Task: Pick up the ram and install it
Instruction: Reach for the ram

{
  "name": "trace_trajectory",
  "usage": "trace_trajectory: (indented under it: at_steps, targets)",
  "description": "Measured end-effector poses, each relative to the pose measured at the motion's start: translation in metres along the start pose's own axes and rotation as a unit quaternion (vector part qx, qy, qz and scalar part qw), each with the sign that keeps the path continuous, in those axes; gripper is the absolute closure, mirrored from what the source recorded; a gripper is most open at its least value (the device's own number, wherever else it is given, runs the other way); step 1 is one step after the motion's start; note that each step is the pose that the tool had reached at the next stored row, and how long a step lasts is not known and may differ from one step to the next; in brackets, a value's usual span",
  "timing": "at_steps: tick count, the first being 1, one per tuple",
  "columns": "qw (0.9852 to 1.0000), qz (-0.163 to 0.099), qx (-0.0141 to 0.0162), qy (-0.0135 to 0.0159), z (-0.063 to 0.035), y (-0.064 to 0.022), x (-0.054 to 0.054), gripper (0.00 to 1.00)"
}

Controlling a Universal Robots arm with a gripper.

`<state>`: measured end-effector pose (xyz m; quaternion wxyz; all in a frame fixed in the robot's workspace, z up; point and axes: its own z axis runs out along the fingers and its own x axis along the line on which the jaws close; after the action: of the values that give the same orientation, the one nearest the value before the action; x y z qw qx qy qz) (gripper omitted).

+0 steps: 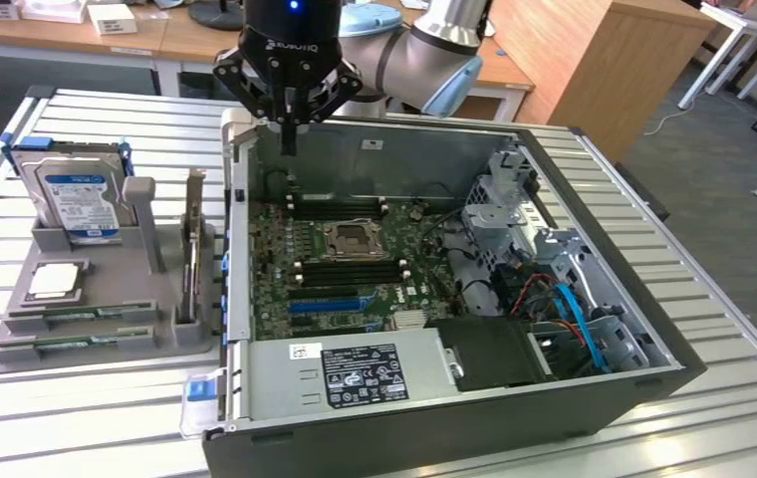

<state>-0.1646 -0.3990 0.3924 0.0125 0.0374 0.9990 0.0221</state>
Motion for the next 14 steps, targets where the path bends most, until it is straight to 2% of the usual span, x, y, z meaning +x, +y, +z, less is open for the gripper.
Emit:
trace_trajectory:
  at_steps: [6, 14]
  targets:
    - [1.0, 0.0, 0.0, 0.0, 0.0002, -0.0007, 0.009, 0.89]
    - [1.0, 0.0, 0.0, -0.0005, -0.0003, -0.0029, 0.038, 0.89]
